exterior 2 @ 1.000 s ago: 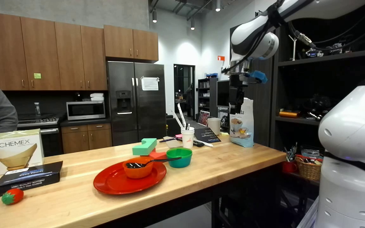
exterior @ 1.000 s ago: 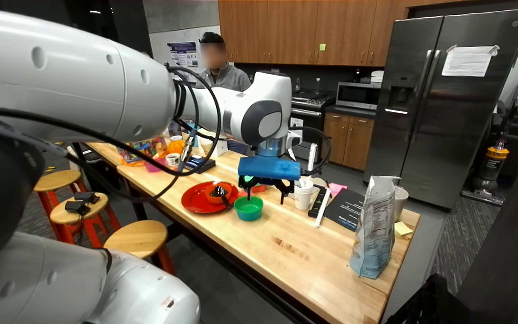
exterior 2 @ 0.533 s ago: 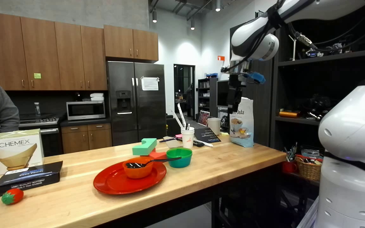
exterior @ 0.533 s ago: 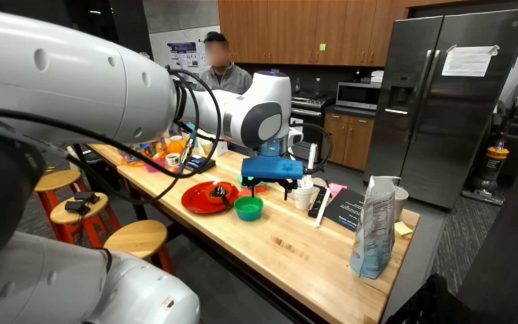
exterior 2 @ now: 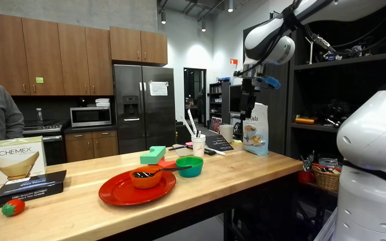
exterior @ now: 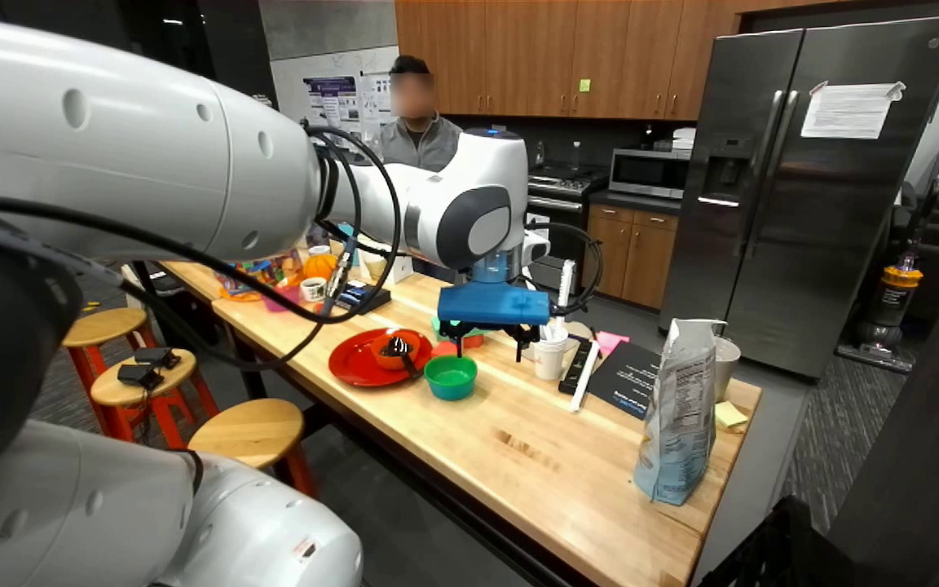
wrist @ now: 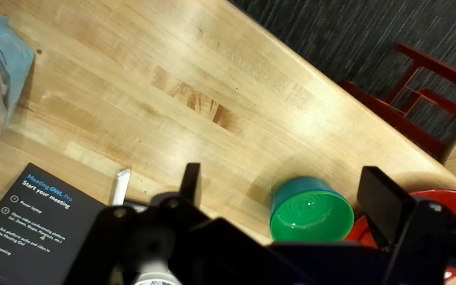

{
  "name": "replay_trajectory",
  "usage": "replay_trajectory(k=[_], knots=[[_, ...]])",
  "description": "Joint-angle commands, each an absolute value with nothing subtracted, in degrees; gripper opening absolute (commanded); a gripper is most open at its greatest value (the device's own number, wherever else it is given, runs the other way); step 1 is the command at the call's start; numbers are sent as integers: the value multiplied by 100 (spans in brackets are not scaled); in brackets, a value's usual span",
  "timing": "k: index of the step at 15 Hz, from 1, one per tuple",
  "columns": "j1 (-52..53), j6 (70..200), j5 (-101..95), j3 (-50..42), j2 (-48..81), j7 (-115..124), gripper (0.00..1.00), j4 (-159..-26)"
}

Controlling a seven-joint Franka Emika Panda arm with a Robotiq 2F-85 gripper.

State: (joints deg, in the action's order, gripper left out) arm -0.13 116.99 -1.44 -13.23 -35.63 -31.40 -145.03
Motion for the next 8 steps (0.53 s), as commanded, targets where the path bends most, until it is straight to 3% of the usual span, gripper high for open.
replay_trajectory(k=[1,8], knots=[[45,11550,-188,-1361,-3573,-3366,100,-14478],[86,10735,-446,-1381,-3552,-4460,100,-14396]])
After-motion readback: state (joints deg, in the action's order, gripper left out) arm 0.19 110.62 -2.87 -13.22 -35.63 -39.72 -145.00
